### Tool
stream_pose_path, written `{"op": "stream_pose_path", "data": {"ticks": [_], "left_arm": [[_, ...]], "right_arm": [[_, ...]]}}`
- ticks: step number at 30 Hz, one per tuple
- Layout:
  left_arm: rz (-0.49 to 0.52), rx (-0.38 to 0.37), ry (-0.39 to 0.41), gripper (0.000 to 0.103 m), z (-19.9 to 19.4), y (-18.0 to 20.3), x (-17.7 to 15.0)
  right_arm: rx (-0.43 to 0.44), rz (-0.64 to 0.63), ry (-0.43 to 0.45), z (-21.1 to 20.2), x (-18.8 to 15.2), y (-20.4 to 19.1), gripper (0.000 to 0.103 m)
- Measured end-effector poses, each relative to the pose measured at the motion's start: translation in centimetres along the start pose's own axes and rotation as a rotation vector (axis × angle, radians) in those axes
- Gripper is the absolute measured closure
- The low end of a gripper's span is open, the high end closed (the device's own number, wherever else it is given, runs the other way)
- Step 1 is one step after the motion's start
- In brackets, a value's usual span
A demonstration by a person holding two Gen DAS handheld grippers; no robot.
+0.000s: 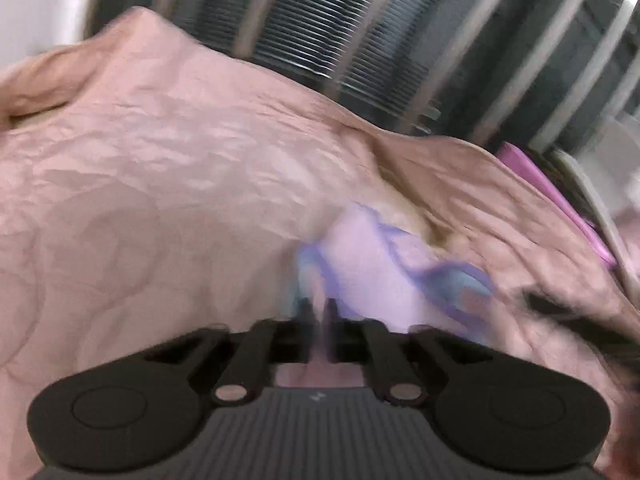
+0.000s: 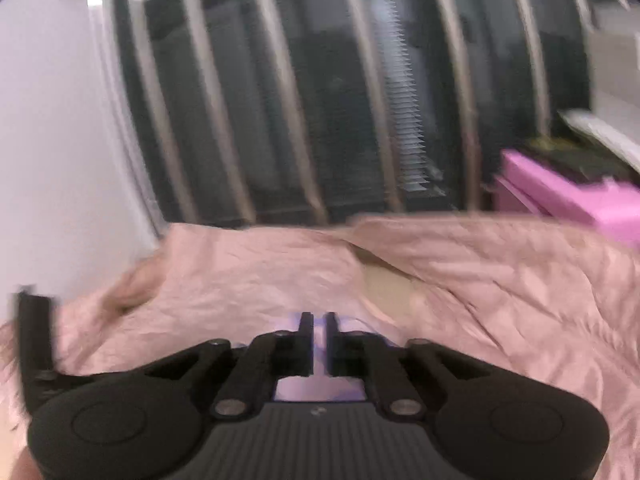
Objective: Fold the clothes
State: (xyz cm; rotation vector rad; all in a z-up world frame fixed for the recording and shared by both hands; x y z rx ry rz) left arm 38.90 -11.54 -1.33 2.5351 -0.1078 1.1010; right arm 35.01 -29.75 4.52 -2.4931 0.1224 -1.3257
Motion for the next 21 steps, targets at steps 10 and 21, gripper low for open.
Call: {"op": "stream_pose_path", "data": {"ticks": [10,21], "left_arm": [[0.164,-0.284,0.143,0.093,-9.0,4.3,3.4],[0.102,-0.091,0.051,0.026,-5.1,0.6,2.2]], "right_arm": [[0.037,0.067,-0.125,4.9,-4.0,0.8,0.095],[0.513,-0.058,0.272,-8.8,3.0,-5.2,0.095]]}}
Point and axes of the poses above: each gripper's, at about its wrist camera, not at the fingertips, and z roughly the way its jaws point, y to its right, x to its top, the point moved 8 cm from there along z, roughly the way its jaws point, and after that the axes turned 7 degrees about z, right-handed, at the moved point
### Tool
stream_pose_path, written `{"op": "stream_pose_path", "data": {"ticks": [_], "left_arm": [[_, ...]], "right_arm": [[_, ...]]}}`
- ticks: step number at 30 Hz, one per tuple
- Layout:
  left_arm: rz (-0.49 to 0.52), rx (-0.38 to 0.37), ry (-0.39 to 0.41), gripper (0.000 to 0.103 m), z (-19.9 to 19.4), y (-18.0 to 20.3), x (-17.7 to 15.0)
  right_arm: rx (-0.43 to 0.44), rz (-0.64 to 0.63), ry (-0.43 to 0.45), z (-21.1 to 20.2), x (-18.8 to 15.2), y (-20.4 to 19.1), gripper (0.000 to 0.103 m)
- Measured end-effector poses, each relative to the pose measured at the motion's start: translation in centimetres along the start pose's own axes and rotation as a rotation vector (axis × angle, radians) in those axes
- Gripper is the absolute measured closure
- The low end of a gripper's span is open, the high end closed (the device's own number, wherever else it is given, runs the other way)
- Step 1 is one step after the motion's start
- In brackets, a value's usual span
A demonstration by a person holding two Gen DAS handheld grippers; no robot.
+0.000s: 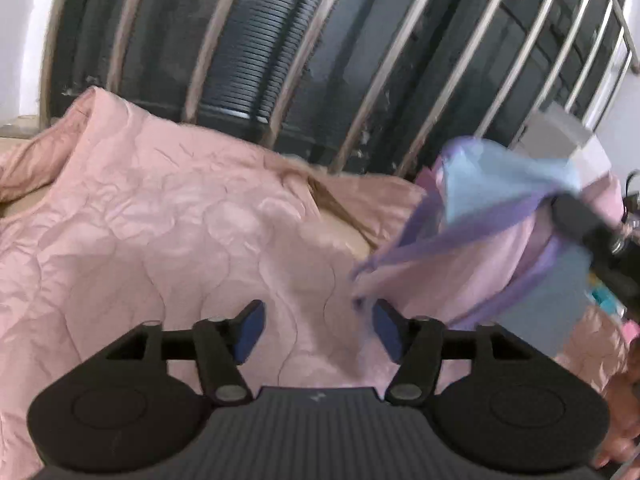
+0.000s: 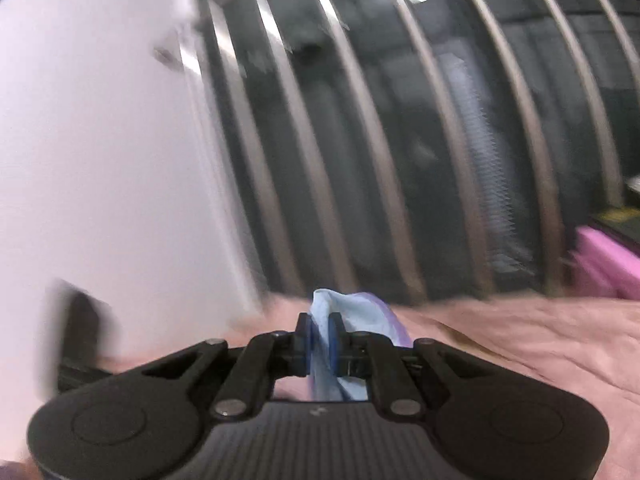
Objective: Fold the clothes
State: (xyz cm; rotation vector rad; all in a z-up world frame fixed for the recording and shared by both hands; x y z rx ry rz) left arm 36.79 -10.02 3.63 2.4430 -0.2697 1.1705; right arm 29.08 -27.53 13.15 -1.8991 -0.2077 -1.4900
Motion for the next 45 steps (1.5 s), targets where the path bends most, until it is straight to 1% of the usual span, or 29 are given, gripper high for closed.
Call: {"op": "stream_pose_path", "data": {"ticks": [1,4,5,6,9,10,11,12,13,14,15,16,17,18,20,21,22,25,28,30,32,33,34,35,36,38,40,42,45], "left_arm": [[-0.001,-0.002,-0.008,0.014,0.5,-0.1,-0.3],[-0.060,0.053,-0.054,0.013,2.4,-1.3,-1.5],[-0.071,0.057,-0.067,0.013,2.8,-1.6,-1.9],[-0.082,0.057,-0.076,0.013,3.0,-1.8,-2.2],[-0.121,0.003,-0.039,0.013,2.3,-2.1,-1.9],[-0.128,0.004,-0.032,0.013,2.1,-2.2,-1.9],[-0.135,0.004,-0.025,0.013,1.9,-2.4,-1.8],[-0.141,0.005,-0.017,0.013,1.7,-2.5,-1.8],[-0.145,0.007,-0.012,0.013,1.6,-2.6,-1.7],[-0.136,0.015,-0.018,0.013,1.7,-2.5,-1.8],[-0.128,0.024,-0.023,0.013,1.9,-2.4,-1.8],[-0.120,0.029,-0.028,0.013,2.1,-2.3,-1.8],[-0.115,0.022,-0.032,0.013,2.3,-2.0,-1.8],[-0.113,0.020,-0.036,0.013,2.6,-1.9,-1.8],[-0.114,0.030,-0.039,0.014,2.9,-1.9,-1.9],[-0.117,0.038,-0.039,0.014,3.0,-2.0,-1.9],[-0.125,0.038,-0.035,0.014,3.0,-2.1,-1.9],[-0.151,0.032,-0.019,0.014,2.8,-2.5,-1.7],[-0.152,0.068,-0.005,0.014,2.3,-3.1,-1.5],[-0.151,0.102,0.004,0.014,2.0,-3.8,-1.3],[-0.158,0.127,0.009,0.014,1.7,-4.4,-1.2],[-0.160,0.132,0.007,0.014,1.7,-4.6,-1.3],[-0.161,0.137,0.004,0.014,1.8,-4.7,-1.3],[-0.158,0.139,-0.006,0.014,2.0,-4.8,-1.4],[-0.154,0.141,-0.016,0.014,2.2,-4.8,-1.6],[-0.140,0.147,-0.037,0.014,2.7,-4.6,-1.8],[-0.117,0.140,-0.045,0.013,3.0,-4.0,-2.0],[-0.086,0.121,-0.059,0.013,3.3,-3.1,-2.2],[-0.039,0.102,-0.069,0.013,3.9,-1.7,-2.6]], "right_arm": [[0.006,0.007,-0.004,0.0,0.1,0.0,0.095],[-0.027,0.015,-0.059,0.6,-0.5,0.9,0.095],[-0.020,0.030,-0.063,0.5,-0.4,1.1,0.095],[0.011,0.058,-0.048,0.2,0.0,1.1,0.096],[0.197,0.135,0.031,-1.5,1.7,0.2,0.101],[0.231,0.145,0.047,-2.0,2.1,0.1,0.101],[0.191,0.147,0.043,-2.0,2.2,0.7,0.101],[0.125,0.145,0.033,-1.9,2.3,1.6,0.101],[-0.033,0.100,-0.019,-0.9,1.6,2.9,0.098],[-0.225,0.039,-0.087,0.1,0.8,4.3,0.097],[-0.333,-0.022,-0.141,0.8,0.1,5.0,0.096],[-0.409,-0.083,-0.189,1.3,-0.6,5.4,0.096],[-0.372,-0.081,-0.210,1.5,-0.8,4.8,0.095],[-0.294,-0.055,-0.222,1.5,-0.7,3.9,0.095],[-0.169,-0.043,-0.223,1.3,-0.1,1.4,0.074],[-0.141,-0.056,-0.230,1.1,0.0,0.5,0.053],[-0.123,-0.074,-0.254,1.3,-0.2,-0.1,0.045],[-0.072,-0.124,-0.344,1.9,-1.3,-1.5,0.046],[-0.047,-0.155,-0.455,2.3,-4.0,-2.2,0.046],[-0.140,-0.177,-0.524,3.8,-5.9,-0.6,0.047],[-0.301,-0.183,-0.582,5.4,-7.9,2.6,0.051],[-0.347,-0.168,-0.598,5.8,-8.7,3.9,0.069],[-0.378,-0.146,-0.608,6.1,-9.4,5.1,0.097],[-0.402,-0.124,-0.593,6.2,-9.5,5.9,0.096],[-0.413,-0.112,-0.547,5.9,-8.9,6.0,0.097],[-0.424,-0.096,-0.440,5.1,-7.0,5.8,0.099],[-0.447,-0.120,-0.322,4.0,-4.7,5.4,0.099],[-0.394,-0.192,-0.220,2.3,-2.6,3.5,0.099],[-0.271,-0.266,-0.071,0.5,-0.4,0.2,0.099]]}}
Point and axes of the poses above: each gripper's, at about its wrist camera, not at the fingertips, and z roughly the way its jaws point, y to its right, x to its top, the point moved 8 cm from there along z, roughly the way its jaws point, and after that the axes turned 7 degrees about z, right-handed, at the moved point
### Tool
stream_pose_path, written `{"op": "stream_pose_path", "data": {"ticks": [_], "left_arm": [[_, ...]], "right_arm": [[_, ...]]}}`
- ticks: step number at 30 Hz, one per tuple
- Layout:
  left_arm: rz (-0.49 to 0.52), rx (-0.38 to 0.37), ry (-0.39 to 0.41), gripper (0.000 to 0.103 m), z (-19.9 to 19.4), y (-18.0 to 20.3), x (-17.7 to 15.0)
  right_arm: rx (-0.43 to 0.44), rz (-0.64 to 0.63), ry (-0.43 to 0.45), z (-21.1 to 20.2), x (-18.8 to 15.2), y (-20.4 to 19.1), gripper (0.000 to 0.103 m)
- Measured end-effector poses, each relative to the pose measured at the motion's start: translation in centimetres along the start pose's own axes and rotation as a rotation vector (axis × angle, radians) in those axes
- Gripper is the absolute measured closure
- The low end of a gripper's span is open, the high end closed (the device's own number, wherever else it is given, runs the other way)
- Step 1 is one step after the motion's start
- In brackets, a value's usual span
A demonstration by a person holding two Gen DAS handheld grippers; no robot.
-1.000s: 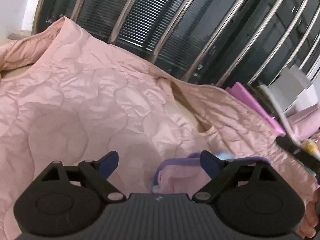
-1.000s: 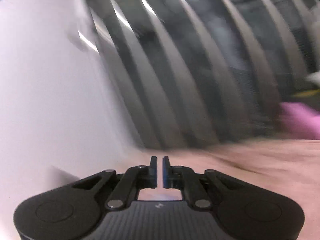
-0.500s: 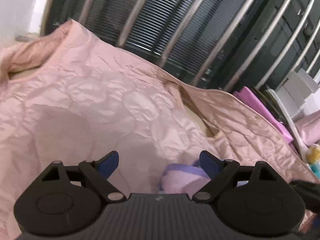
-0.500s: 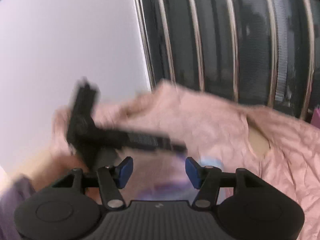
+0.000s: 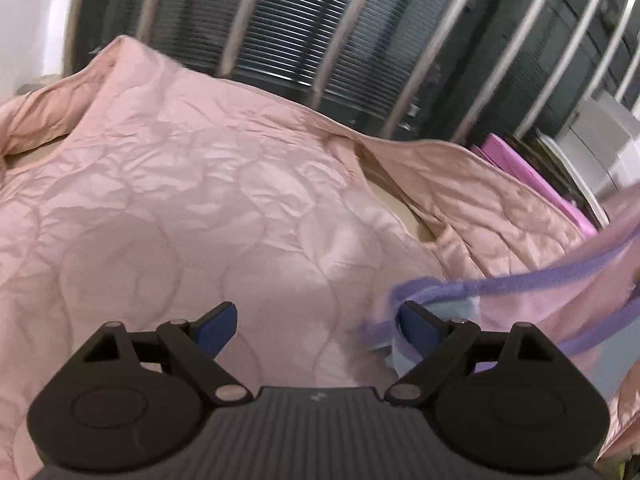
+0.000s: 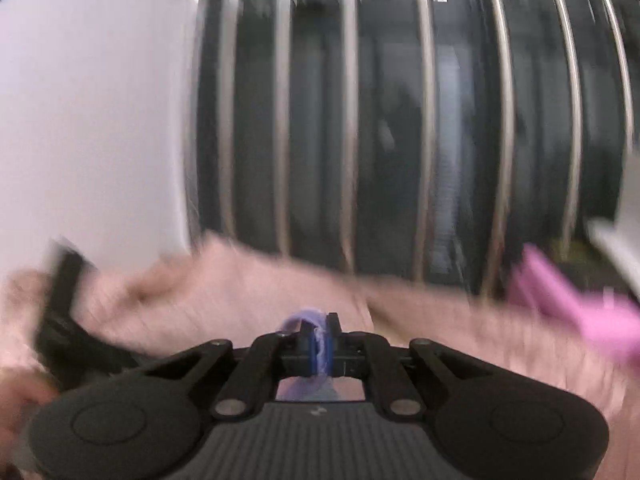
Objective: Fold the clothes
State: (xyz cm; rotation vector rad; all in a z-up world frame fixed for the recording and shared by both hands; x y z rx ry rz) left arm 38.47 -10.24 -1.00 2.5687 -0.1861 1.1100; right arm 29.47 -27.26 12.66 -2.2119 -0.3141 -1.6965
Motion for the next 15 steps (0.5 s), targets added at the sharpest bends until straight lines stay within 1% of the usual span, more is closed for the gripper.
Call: {"op": "stream_pose_path", "data": {"ticks": [2,4,6,9,10,11,13,15], "left_arm": [[0.024,-0.020,-0.002,0.013,0.2,0.9,-0.2],[0.016,-0.084,0.002,0.012,0.0,1.7,-0.1],[-0.011,-0.173,0.023,0.012,-0.6,2.2,0.1],[-0.038,-0.351,0.105,0.012,-2.6,3.2,0.6],[-0.023,-0.388,0.132,0.012,-3.4,3.6,0.8],[-0.008,-0.425,0.158,0.012,-4.2,4.0,1.0],[0.022,-0.493,0.211,0.012,-5.7,4.8,1.2],[0.045,-0.509,0.252,0.012,-6.7,4.9,1.3]], "right_arm": [[0.068,-0.015,0.062,-1.2,1.0,-1.2,0.099],[0.135,-0.052,0.121,-2.1,1.2,-2.3,0.099],[0.190,-0.073,0.166,-3.0,1.5,-3.2,0.099],[0.265,-0.054,0.222,-4.2,2.2,-3.5,0.099],[0.282,-0.039,0.230,-4.5,2.4,-3.4,0.099],[0.281,-0.029,0.236,-4.6,2.5,-3.2,0.099],[0.244,-0.026,0.231,-5.0,2.6,-2.6,0.099],[0.181,-0.019,0.218,-4.9,2.6,-1.5,0.099]]}}
Point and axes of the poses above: each gripper's, at about its wrist camera, not at the fingertips, and z roughly the way its jaws point, y to its right, x to its top, the point moved 8 cm from there along z, roughly the way its jaws point, and after that the axes turned 7 degrees about z, right-handed, at the moved point
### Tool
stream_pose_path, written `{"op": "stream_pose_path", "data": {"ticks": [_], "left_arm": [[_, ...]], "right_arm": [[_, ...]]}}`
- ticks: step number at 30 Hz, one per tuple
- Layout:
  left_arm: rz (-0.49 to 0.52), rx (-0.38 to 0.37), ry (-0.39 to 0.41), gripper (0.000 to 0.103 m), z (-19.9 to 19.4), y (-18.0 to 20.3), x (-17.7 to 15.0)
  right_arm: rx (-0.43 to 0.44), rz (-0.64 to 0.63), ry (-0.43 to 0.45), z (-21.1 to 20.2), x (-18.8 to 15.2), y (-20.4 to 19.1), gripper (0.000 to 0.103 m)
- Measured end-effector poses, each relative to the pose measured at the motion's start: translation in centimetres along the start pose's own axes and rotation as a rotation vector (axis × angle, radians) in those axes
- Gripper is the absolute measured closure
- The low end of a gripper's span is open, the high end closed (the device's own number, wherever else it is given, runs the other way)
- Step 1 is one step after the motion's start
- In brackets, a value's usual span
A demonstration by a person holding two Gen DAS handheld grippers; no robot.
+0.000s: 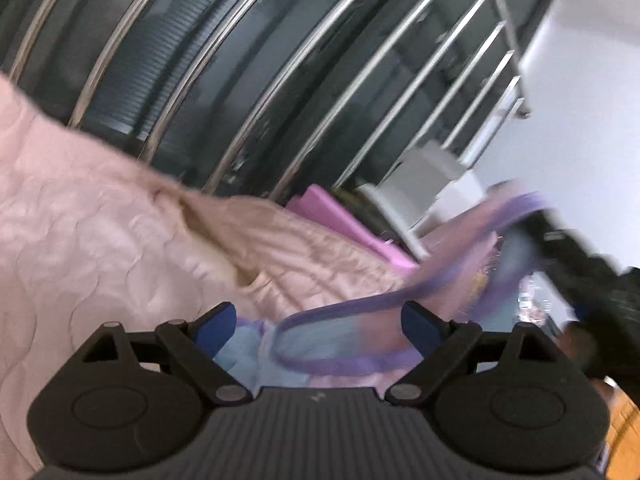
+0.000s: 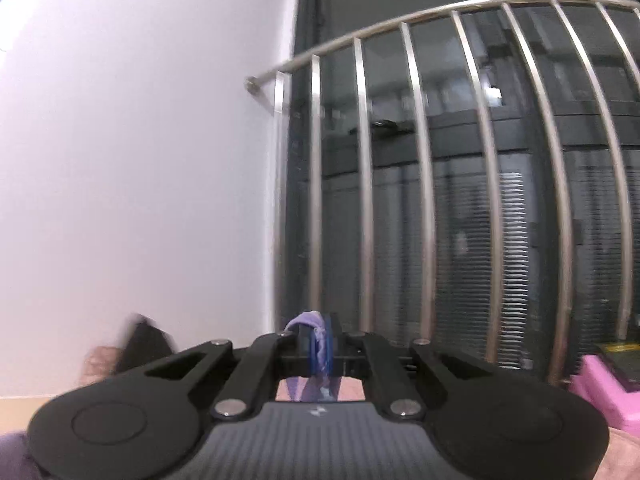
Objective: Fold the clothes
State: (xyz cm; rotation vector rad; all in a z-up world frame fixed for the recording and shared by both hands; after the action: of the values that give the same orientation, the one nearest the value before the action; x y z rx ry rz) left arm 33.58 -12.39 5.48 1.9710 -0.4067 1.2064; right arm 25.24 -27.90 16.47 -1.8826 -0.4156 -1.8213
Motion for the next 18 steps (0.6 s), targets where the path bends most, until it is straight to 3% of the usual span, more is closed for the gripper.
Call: {"op": "stream_pose_path", "data": {"ticks": [2,6,9,13,15,18], "left_arm": [[0.013,0.014,0.023,0.012,-0.2,0.3,0.4],[0.024,-0.093,0.070,0.012,-0.4,2.2,0.8],[0.095,-0.046,0.082,0.012,-0.3,2.9,0.8],[0.101,0.083,-0.006,0.013,1.4,1.4,-0.3],[0.075,0.151,-0.043,0.013,2.1,0.2,-0.7],[0.015,0.236,-0.058,0.014,1.8,-2.2,-0.7]], "right_arm": [[-0.002,-0.003,-0.012,0.0,-0.1,0.1,0.098],[0.010,-0.014,-0.033,0.0,-0.4,-0.1,0.098],[0.020,-0.022,-0.049,0.0,-0.5,-0.2,0.098],[0.090,-0.053,-0.041,-0.8,-0.4,-1.7,0.098],[0.122,-0.072,-0.040,-1.1,-0.4,-2.5,0.098],[0.086,-0.103,-0.076,-0.7,-1.0,-2.6,0.098]]}}
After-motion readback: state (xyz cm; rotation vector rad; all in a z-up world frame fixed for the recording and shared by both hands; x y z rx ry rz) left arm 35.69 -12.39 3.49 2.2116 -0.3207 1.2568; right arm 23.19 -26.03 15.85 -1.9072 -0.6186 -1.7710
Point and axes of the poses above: each gripper's, at about its wrist camera, not at the fingertips, and z roughly the way its jaws point, y to its right, x to its top, the point moved 8 cm from there along z, roughly the way its jaws point, and after that the axes turned 7 degrees about z, right-handed, at the moved point
